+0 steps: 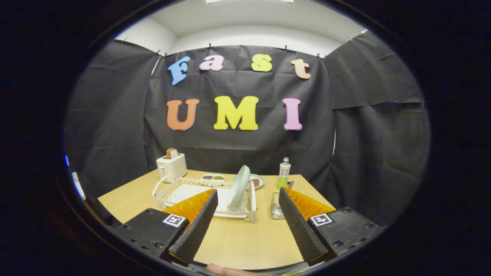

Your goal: Take the plate from the dish rack, then take the spoon from the basket and place it into the plate.

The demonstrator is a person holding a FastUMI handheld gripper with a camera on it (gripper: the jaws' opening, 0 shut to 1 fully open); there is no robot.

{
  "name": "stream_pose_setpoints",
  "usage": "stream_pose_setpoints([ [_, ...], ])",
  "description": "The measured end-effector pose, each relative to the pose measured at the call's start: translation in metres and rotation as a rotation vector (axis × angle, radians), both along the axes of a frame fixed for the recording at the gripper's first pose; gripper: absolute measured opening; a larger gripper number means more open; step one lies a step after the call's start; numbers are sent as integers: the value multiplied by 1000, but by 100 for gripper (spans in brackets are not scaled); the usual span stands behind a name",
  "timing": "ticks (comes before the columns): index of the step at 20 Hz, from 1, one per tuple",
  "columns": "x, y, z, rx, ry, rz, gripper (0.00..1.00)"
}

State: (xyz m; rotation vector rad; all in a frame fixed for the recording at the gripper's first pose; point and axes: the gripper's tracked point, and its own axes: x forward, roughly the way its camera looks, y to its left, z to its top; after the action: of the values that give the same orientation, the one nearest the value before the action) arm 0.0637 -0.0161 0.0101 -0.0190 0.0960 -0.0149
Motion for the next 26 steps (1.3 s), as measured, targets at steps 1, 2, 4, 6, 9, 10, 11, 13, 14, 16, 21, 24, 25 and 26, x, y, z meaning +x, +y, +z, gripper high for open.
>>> stream_pose_setpoints([
  [1,9,-2,4,12,17,0,100],
  [2,21,-4,9,35,33,-1,100],
  [4,48,-5,12,51,92,6,100],
  [6,80,-10,19,57,153,4,100],
  [9,134,-28,31,62,204,-45,100],
  [10,151,-30,34,64,214,-48,100],
  [11,168,-28,33,64,238,-34,100],
  [13,199,-22,24,81,315,-9,100],
  [14,214,-14,20,90,358,10,100],
  [16,235,-3,15,94,409,32,100],
  [21,266,23,-11,-7,565,31,100],
  [24,279,23,-21,-72,626,-29,100],
  [25,282,23,-23,-87,644,-48,100],
  [26,285,25,-26,-102,662,-56,100],
])
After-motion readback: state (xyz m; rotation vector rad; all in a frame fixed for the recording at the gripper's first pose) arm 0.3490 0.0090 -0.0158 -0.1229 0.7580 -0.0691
